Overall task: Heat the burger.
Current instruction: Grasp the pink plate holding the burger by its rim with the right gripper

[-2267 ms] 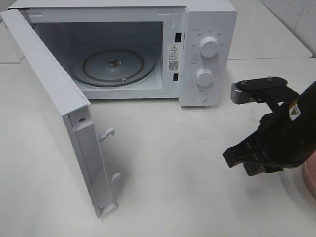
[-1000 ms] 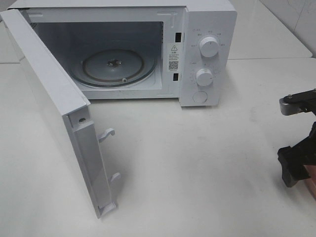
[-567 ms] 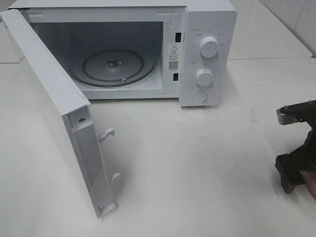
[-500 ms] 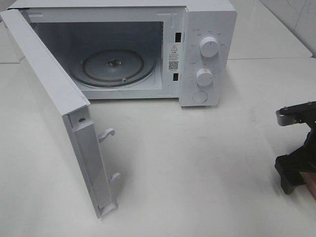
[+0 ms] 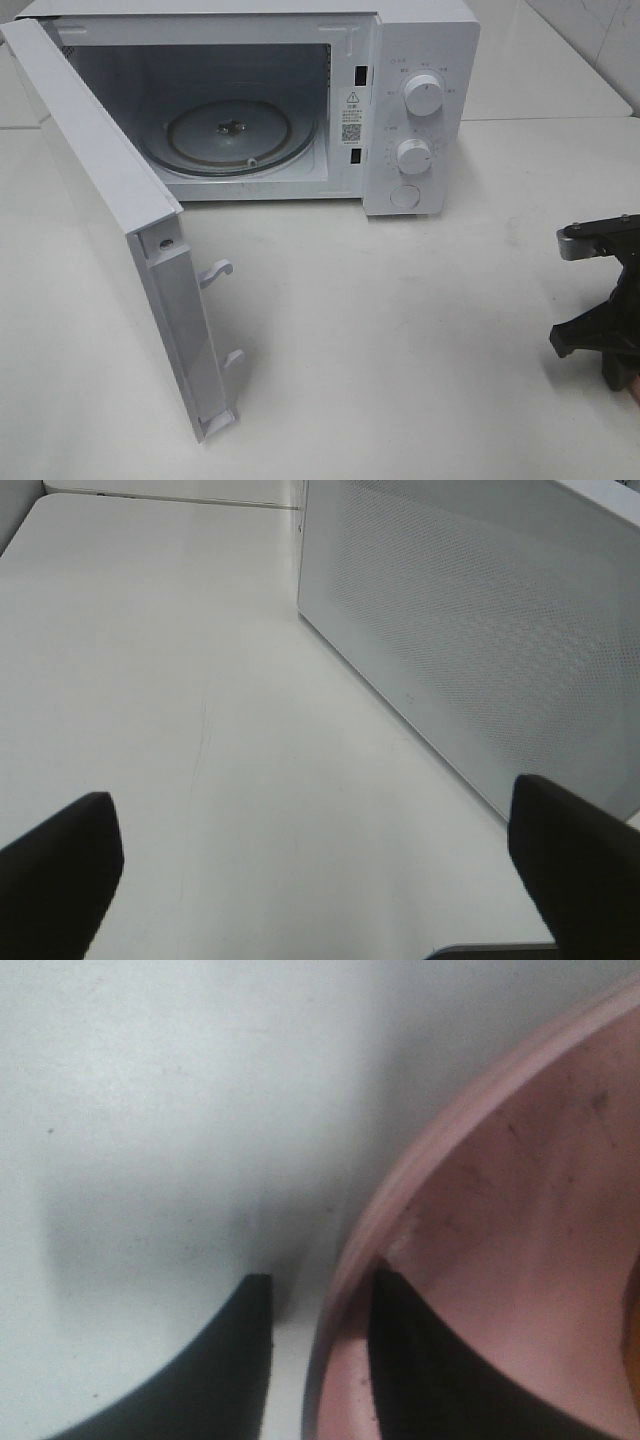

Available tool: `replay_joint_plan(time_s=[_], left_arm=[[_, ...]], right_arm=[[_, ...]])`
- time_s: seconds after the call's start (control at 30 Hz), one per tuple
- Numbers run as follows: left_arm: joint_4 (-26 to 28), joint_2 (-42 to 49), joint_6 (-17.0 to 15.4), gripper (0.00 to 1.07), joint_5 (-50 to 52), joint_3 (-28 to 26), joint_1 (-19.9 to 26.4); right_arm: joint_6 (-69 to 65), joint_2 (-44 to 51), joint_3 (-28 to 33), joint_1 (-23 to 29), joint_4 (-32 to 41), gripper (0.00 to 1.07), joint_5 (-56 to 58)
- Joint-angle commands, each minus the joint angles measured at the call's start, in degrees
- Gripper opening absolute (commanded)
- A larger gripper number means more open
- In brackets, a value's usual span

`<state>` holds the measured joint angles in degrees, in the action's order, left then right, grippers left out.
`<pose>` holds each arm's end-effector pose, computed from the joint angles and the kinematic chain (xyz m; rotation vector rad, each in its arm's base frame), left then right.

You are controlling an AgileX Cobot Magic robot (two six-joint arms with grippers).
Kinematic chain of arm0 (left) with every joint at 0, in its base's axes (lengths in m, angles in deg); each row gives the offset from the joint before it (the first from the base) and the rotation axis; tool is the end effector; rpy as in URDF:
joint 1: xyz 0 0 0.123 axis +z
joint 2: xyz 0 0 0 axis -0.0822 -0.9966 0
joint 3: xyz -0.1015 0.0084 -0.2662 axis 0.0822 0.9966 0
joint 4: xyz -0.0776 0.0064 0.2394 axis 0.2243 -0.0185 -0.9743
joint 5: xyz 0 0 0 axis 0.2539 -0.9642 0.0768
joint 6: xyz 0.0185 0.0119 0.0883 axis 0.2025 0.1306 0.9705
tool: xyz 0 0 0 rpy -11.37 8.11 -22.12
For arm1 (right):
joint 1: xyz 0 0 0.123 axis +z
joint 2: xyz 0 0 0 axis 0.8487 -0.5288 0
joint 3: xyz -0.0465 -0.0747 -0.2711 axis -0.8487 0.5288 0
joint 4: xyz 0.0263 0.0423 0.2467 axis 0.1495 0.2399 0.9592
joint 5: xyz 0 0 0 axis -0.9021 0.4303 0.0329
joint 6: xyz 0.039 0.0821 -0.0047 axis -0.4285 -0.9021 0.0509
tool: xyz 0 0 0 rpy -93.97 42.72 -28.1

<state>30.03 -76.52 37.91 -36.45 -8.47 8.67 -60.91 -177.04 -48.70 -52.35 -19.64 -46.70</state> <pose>-0.0083 -0.0147 0.2814 -0.0156 2.0320 -0.1412 0.2456 0.0144 0.1162 -0.1281 3.0246 -0.1607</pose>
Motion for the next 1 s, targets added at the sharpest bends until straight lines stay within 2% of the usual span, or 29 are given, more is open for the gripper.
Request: replay_joint_plan(time_s=[0.03,0.07,0.3,0.5,0.63,0.83,1.0], left_arm=[[0.1,0.3,-0.1,1.0,0.9,0.1,-0.1],[0.1,0.3,-0.1,1.0,0.9,0.1,-0.1],[0.1,0.3,-0.1,1.0,0.9,0.1,-0.1],[0.1,0.3,-0.1,1.0,0.9,0.1,-0.1],[0.1,0.3,-0.1,1.0,0.9,0.1,-0.1],[0.1,0.3,-0.1,1.0,0.9,0.1,-0.1],[0.1,0.3,-0.1,1.0,0.9,0.1,-0.1]], right_arm=[[-0.8,-0.1,0.0,-0.3,-0.6,0.09,0.4],[-0.9,-0.1,0.0,-0.3,-0.3,0.0,0.5],[-0.9,-0.1,0.0,-0.2,0.2,0.0,0.7],[-1.7,0.2,-0.1,3.2,-1.3,0.0,1.9],[-9.7,1.3,-0.1,5.5,-8.7,0.0,5.6],[-16.6,3.7,-0.1,8.8,-15.8,0.0,11.2],[-18.9,5.2,-0.1,10.1,-18.3,0.0,13.8]])
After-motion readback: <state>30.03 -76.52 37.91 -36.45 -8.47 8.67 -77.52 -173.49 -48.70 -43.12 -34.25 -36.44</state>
